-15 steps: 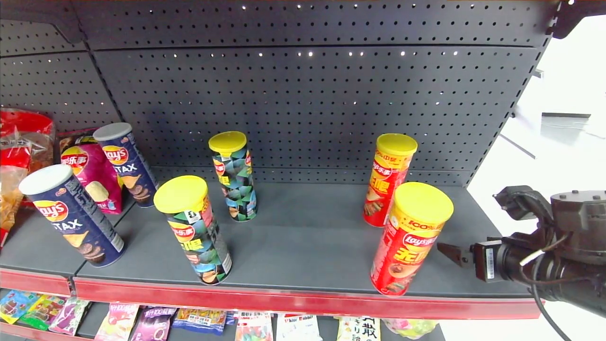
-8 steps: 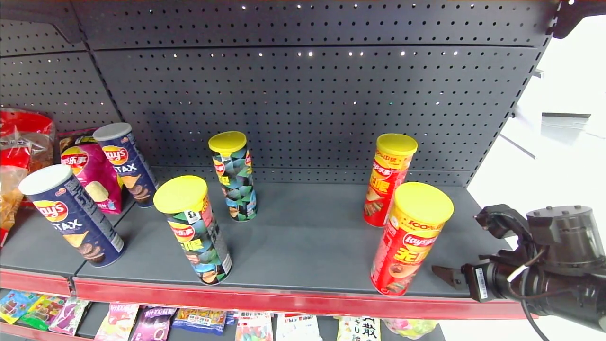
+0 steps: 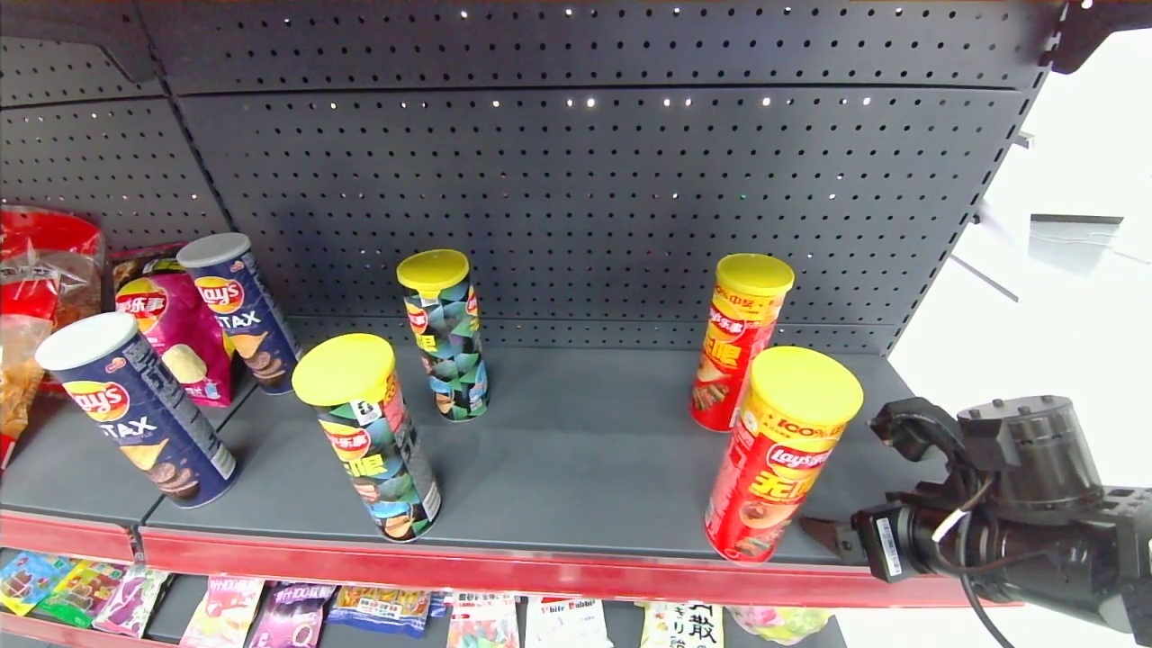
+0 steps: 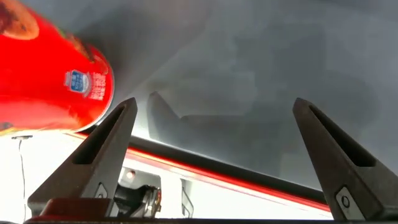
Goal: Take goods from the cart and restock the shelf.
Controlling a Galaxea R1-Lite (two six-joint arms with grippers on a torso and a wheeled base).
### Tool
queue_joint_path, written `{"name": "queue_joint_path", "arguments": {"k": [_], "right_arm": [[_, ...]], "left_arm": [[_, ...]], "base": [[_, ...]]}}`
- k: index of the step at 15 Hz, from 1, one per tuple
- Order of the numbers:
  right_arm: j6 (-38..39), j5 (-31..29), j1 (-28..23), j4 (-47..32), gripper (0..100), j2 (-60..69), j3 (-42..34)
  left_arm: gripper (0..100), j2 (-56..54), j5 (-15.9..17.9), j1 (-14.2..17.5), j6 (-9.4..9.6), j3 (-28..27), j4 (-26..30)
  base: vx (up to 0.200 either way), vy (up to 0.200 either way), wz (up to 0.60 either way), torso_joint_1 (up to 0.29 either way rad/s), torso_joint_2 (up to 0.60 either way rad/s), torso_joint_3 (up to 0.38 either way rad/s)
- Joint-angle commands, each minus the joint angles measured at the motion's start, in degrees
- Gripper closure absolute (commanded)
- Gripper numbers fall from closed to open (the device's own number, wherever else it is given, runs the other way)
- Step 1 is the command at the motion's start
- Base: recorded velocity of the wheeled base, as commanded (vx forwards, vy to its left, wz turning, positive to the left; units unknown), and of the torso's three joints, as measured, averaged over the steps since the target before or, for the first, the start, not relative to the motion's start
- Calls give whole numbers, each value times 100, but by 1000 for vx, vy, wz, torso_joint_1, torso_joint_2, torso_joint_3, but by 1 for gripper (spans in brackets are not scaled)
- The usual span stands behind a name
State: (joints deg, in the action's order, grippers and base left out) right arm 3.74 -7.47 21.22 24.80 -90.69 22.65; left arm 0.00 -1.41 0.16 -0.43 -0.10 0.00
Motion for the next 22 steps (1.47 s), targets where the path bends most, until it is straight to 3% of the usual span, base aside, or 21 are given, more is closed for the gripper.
{"name": "queue_joint_path", "arguments": {"k": [1, 22], "right_arm": [[4, 0, 22, -1, 0, -107, 20], [56, 88, 426, -1, 0, -195, 29]], "left_arm": [[0, 0, 1, 2, -1, 1, 0], [0, 0, 1, 2, -1, 1, 0]], "base": [[0, 0, 0, 0, 0, 0], [0, 0, 0, 0, 0, 0]]}}
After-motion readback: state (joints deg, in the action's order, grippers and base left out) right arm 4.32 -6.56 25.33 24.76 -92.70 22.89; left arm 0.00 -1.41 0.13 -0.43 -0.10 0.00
